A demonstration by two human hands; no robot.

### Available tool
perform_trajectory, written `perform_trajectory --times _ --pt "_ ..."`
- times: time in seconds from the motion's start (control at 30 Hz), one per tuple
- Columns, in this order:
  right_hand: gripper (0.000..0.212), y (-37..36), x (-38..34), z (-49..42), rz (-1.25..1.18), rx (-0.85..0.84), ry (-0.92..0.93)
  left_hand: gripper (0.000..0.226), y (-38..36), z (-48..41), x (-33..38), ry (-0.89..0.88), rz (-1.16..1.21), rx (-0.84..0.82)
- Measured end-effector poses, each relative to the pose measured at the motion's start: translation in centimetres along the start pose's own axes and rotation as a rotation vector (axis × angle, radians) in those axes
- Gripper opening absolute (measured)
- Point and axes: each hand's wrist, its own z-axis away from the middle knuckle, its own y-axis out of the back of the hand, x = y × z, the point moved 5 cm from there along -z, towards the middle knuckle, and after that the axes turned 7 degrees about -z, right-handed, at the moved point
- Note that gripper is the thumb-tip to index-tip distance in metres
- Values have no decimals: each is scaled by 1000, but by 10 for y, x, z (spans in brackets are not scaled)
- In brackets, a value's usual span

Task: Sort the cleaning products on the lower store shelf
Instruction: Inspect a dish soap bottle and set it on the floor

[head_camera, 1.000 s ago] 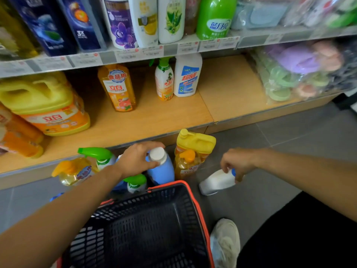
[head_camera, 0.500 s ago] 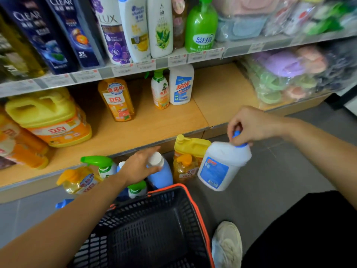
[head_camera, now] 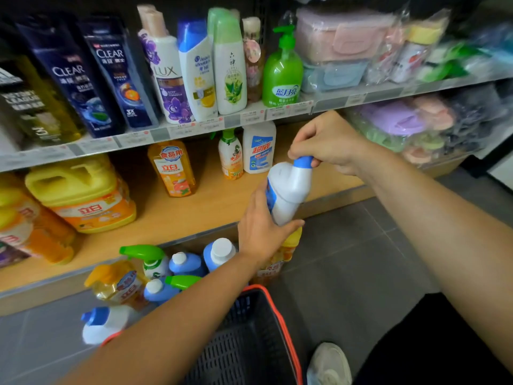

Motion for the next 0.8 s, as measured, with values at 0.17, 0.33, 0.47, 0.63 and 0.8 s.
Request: perform_trajectory --times 0.17,0.33,0.47,0.63,0.8 --pt "17 -13 1 -16 -63 -26 45 90 4 -26 -12 -70 52 18" --pt "27 -21 8 -31 -100 -213 124 79 12 -67 -34 -42 169 -191" --pt "32 -21 23 -49 -101 -93 161 70 11 -95 -46 -79 127 -279" --pt "27 -19 48 -79 -258 141 119 62 15 -129 -59 -80 -48 -65" --pt "21 -28 77 -101 -295 243 68 46 -6 -153 -70 -28 -89 -99"
